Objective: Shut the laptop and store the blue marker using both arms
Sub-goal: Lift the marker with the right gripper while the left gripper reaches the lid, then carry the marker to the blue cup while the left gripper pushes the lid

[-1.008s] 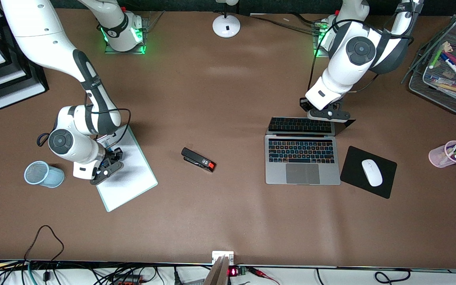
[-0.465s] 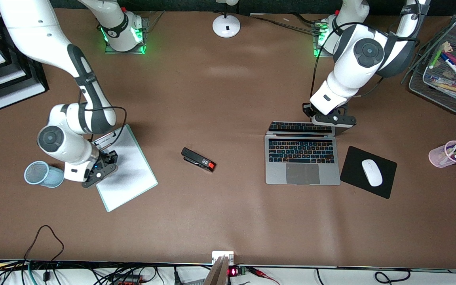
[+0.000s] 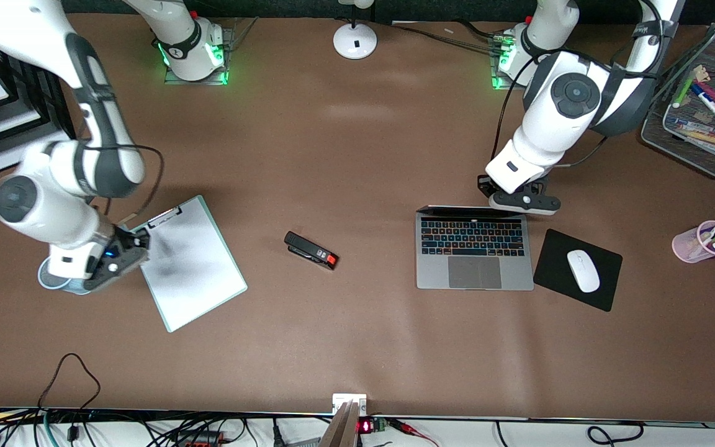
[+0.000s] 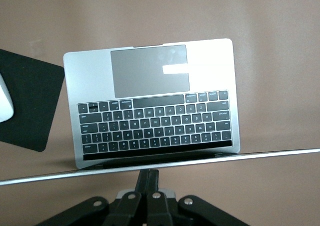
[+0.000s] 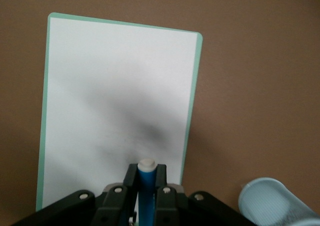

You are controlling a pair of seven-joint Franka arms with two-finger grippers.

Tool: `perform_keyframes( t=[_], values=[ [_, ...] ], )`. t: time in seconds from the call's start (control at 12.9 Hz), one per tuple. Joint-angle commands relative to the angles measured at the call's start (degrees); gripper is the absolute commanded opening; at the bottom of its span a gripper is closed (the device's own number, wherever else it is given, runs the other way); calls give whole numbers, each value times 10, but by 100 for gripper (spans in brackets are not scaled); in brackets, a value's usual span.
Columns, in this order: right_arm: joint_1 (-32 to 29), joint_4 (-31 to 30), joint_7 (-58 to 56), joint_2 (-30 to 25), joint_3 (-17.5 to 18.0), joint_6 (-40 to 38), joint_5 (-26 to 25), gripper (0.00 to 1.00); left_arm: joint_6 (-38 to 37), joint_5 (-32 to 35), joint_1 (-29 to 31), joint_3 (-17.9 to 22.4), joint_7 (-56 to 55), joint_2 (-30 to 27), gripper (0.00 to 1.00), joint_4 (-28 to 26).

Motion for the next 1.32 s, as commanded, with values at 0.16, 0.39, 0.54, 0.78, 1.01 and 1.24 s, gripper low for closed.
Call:
perform_keyframes(
  t=[0.16, 0.39, 0.54, 0.78, 1.01, 1.24],
  values=[
    [-52, 30, -125, -65, 4, -109, 101, 0, 28, 18, 3, 2, -1, 57, 0, 35],
    [-79, 83, -213, -66, 1, -175, 147, 0, 28, 19, 7, 2, -1, 86, 0, 64],
    [-101, 91, -278, -66, 0, -186, 182, 0, 28, 34, 9, 2, -2, 108, 0, 84],
    [-132, 106, -412, -66, -1, -187, 246, 0, 48, 67, 13, 2, -1, 137, 0, 105],
    [-173, 118, -524, -60, -1, -211, 298, 0, 49, 72, 13, 2, -1, 165, 0, 133],
    [-211, 132, -638, -44, -1, -241, 348, 0, 48, 104, 11, 6, -2, 211, 0, 183]
  ],
)
